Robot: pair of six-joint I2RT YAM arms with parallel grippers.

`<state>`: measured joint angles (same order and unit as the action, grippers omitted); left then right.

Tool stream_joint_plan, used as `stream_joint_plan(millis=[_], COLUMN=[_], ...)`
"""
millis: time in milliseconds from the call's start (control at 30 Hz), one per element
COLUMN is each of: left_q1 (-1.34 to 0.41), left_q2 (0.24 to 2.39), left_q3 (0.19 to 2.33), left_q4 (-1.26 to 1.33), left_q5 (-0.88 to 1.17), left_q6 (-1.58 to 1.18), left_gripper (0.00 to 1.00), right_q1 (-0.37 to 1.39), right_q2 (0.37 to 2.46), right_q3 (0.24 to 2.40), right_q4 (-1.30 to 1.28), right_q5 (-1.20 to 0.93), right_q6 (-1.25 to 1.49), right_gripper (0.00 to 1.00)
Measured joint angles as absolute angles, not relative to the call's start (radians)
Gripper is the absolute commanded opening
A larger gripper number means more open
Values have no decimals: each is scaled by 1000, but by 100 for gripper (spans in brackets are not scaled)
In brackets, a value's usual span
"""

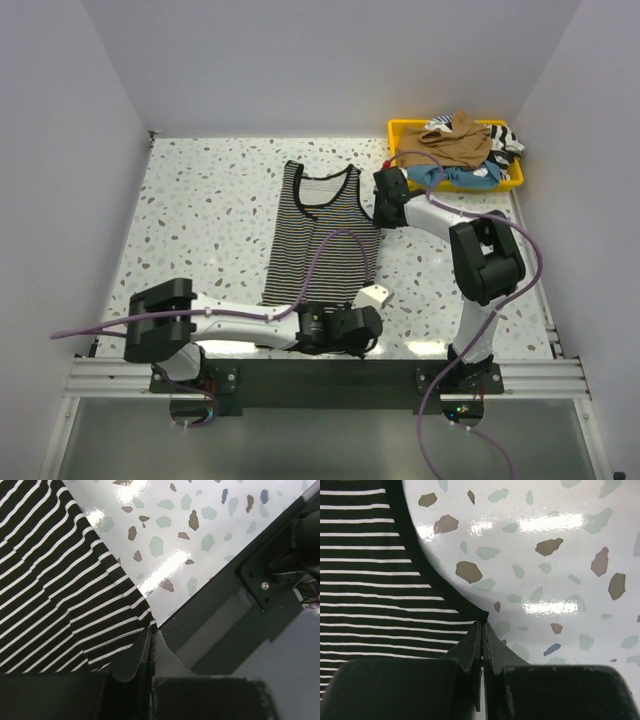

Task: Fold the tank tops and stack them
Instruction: Fold the tank top

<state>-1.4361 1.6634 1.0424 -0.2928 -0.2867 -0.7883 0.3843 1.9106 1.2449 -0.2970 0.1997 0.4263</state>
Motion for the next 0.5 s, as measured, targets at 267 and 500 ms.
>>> stream_joint_plan(millis=[267,500], left_q1=[-1434,-1418], left_q2=[1476,1352], left_q3=[874,760], left_q4=[-240,-241], left_q5=[-296,-342], left_q6=[-873,-972], left_gripper=[0,0], right_q1=[384,401], right_q2=[1869,1869], right_q3=[1269,1327], right_q4=[-355,-397], right_q5=[217,215], right_q6=[445,467], right_gripper=[0,0])
